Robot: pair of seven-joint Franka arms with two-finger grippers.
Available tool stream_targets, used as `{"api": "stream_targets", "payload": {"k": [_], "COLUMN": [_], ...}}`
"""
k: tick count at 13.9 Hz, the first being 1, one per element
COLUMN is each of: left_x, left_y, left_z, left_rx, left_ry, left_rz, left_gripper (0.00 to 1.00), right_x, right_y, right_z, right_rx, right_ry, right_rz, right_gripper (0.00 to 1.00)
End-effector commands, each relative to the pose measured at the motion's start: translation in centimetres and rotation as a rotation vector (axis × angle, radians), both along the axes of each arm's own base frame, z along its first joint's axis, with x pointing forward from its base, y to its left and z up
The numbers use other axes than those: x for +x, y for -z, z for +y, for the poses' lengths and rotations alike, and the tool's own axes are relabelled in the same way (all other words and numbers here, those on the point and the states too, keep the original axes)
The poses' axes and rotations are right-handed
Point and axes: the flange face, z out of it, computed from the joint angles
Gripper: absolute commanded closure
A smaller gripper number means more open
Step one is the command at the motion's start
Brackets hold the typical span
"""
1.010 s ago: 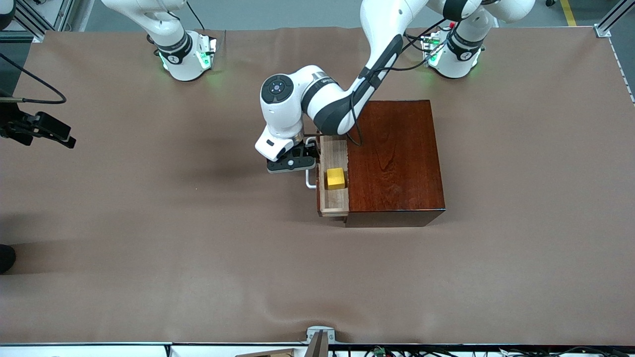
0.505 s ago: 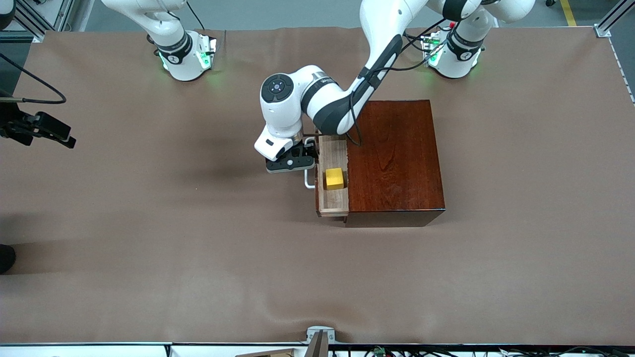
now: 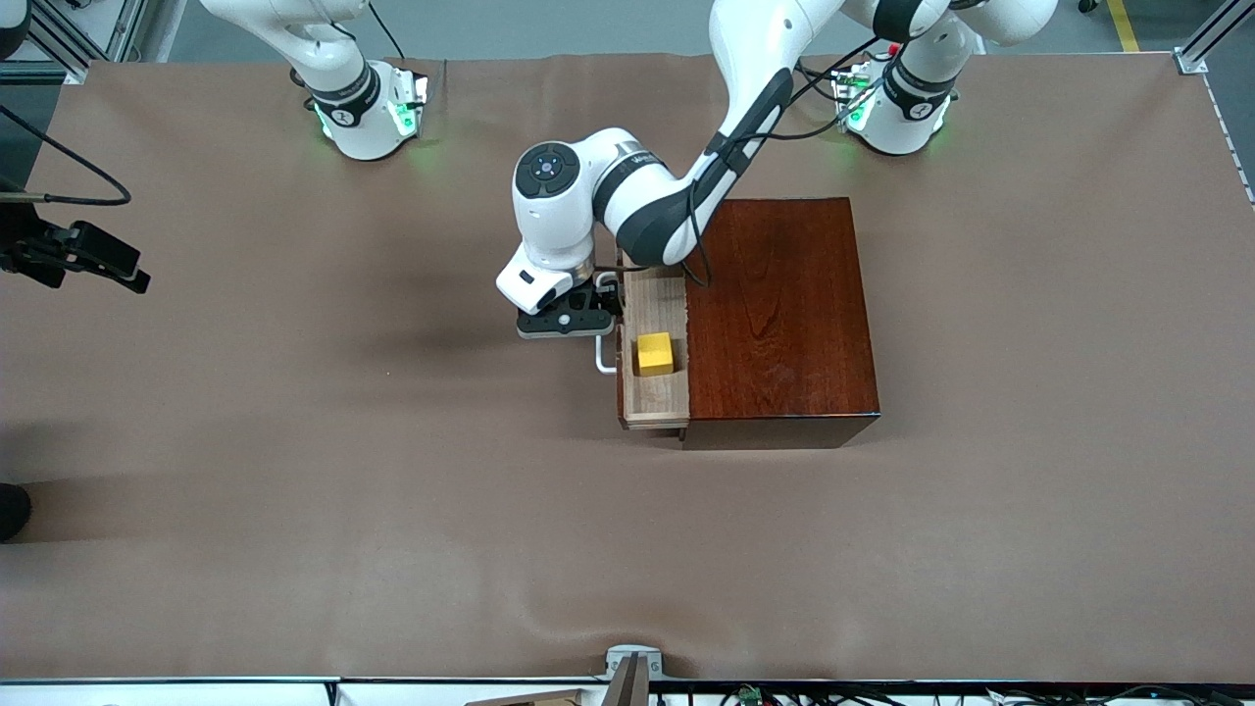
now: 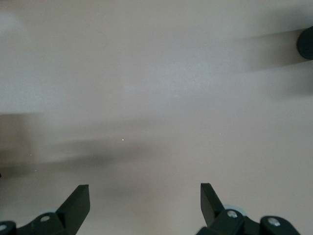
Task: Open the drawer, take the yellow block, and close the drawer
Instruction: 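Pull the drawer open with the left gripper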
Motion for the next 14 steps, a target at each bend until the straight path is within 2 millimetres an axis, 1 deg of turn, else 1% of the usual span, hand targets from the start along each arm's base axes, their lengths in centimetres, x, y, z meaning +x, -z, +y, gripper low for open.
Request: {"api": "stream_targets", "payload": {"k": [1,3,8,14], "left_x": [0.5,0.6,0.0,-1.1], "left_y": [-0.6,-0.6,-0.7,-1.2], "left_z": [-1.7,-1.8,-2.4,-3.3], "left_rx": [-0.090,-0.106,-0.139,-0.162], "left_ry": [0.035,0.031,0.018,-0.002], "left_rz": [-0.036,-0.045,-0.030,-0.022], "left_gripper": [0.00,0.00,0.00,0.00], "right_x": [-0.5,-0.5,-0.5,-0.5], "right_y": [-0.5,-0.5,-0.5,-0.5], "right_z": [-0.1,-0.1,-0.1,-0.1], "right_rx": [-0.005,-0.005,-0.005,-0.005], "right_ry": [-0.003,-0.003,-0.003,-0.003], "right_rz": [-0.009,-0.009,-0.009,-0.009], "right_gripper": [0.00,0.00,0.00,0.00]}}
